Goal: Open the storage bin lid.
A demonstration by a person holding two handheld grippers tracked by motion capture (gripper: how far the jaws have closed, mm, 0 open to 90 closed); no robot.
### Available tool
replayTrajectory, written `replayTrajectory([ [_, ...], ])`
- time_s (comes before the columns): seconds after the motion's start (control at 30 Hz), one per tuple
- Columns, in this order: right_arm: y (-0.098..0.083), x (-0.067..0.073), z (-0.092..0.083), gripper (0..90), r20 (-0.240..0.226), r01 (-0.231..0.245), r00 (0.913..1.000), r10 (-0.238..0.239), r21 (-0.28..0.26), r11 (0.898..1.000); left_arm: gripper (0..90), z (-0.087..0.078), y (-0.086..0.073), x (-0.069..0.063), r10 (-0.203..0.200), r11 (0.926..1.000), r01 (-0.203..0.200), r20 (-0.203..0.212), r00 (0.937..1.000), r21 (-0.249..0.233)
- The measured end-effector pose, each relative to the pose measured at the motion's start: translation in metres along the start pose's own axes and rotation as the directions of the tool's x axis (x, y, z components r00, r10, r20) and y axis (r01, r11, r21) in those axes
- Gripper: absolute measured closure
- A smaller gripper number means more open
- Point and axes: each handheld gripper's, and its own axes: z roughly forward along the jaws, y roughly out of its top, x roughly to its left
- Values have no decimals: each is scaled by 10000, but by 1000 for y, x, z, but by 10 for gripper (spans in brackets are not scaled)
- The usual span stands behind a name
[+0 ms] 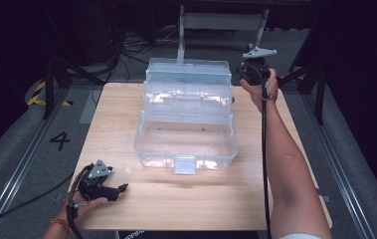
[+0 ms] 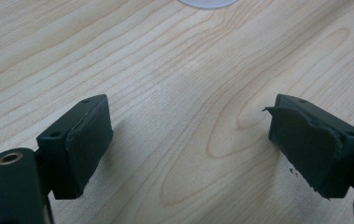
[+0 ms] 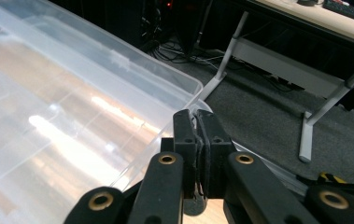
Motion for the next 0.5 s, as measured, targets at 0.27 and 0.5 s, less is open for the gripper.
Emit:
replayTrajectory([
  [0.27,-6,3,-21,856,-275,212,9994,-214,-107,9997,139,0,0,0,-84,10000,84,12,10000,12],
  [0.5,-18,5,-38,838,-531,418,9977,-422,-83,9991,139,0,0,0,-79,10000,79,21,10000,17],
])
